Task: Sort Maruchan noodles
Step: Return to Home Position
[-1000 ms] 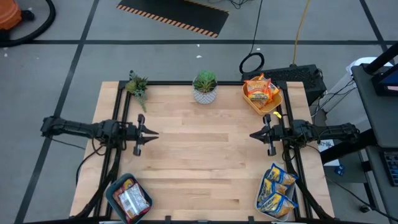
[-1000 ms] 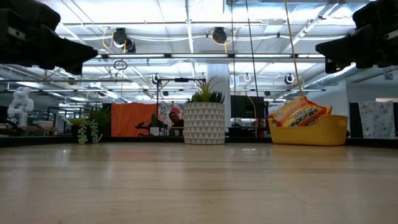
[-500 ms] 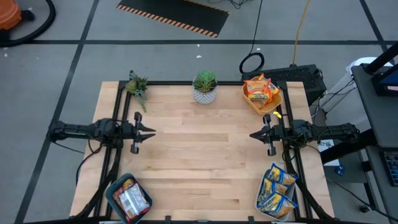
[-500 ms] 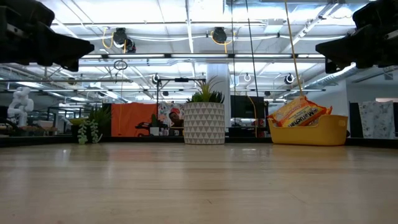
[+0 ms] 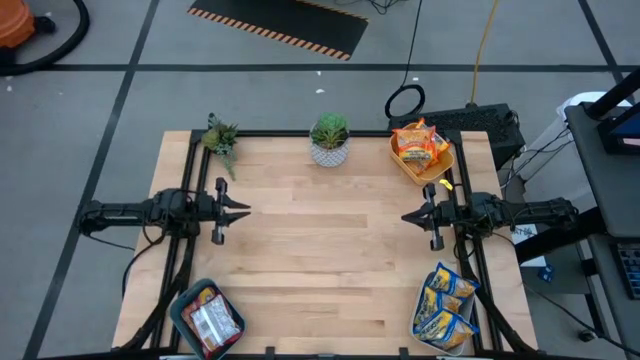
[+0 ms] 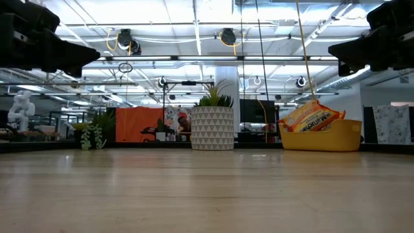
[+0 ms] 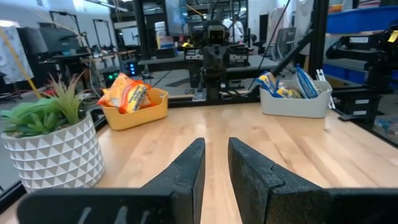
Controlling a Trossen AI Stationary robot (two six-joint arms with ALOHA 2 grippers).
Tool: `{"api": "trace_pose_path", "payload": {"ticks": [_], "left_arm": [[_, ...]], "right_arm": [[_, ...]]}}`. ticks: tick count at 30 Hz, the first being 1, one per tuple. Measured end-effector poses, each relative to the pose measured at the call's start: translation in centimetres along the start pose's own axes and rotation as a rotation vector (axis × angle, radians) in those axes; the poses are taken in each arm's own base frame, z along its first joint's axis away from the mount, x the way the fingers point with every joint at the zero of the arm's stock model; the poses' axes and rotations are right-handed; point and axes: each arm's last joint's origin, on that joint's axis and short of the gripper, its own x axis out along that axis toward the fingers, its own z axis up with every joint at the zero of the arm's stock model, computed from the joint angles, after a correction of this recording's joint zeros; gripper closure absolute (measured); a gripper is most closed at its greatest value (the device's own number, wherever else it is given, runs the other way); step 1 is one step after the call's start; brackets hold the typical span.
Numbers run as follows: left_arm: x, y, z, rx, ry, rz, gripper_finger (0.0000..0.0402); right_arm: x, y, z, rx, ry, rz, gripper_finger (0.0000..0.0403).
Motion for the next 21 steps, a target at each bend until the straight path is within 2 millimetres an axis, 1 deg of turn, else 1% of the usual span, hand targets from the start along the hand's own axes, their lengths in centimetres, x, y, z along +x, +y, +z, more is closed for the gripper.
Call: {"api": "trace_pose_path", "payload": {"ticks": [19, 21], "left_arm": [[0.02, 0.07, -0.04, 0.001, 0.004, 0.007, 0.0325], [0.02, 0.08, -0.04, 0.035, 0.004, 0.007, 0.0325]], "right_arm": [[0.0, 0.0, 0.0, 0.001, 0.0, 0.0, 0.0403], [0.0, 0.0, 0.0, 0.0, 0.0, 0.0, 0.0403]]}}
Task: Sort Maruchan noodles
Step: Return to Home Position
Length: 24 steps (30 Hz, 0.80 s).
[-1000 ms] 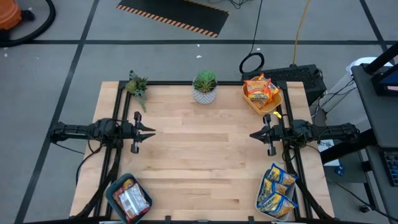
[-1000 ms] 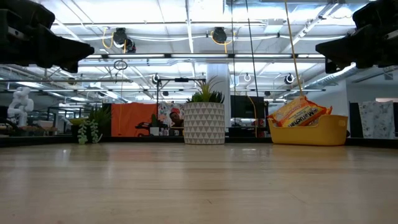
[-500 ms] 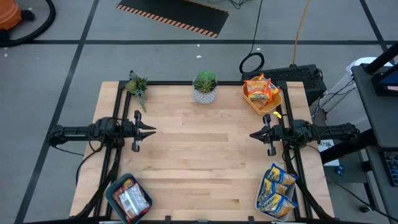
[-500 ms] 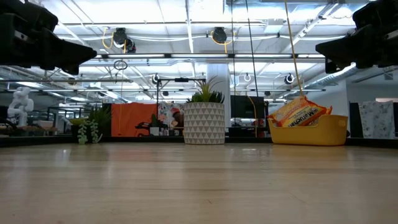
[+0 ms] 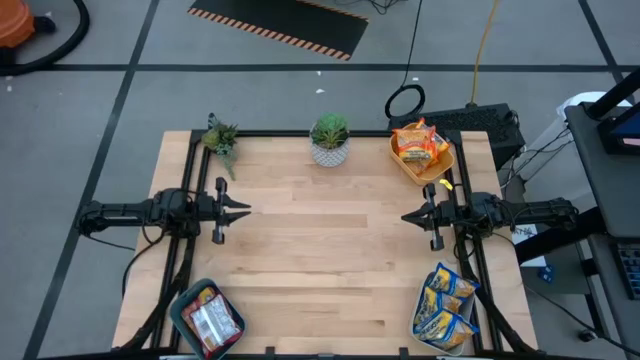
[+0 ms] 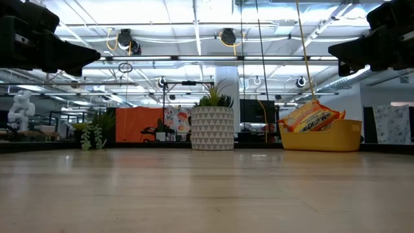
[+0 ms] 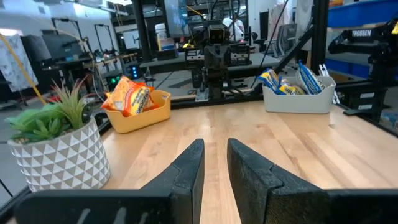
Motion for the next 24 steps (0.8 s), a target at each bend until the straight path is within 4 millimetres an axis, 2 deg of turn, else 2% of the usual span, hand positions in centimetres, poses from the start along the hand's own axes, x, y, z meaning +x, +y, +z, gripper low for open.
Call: {"api": "trace_pose_path", "payload": {"ticks": [24], "left_arm": [[0.01, 0.0, -0.02, -0.011, 0.0, 0.001, 0.0325]], "right_arm": [[0.0, 0.0, 0.0, 0.0, 0.0, 0.0, 0.0403]]}}
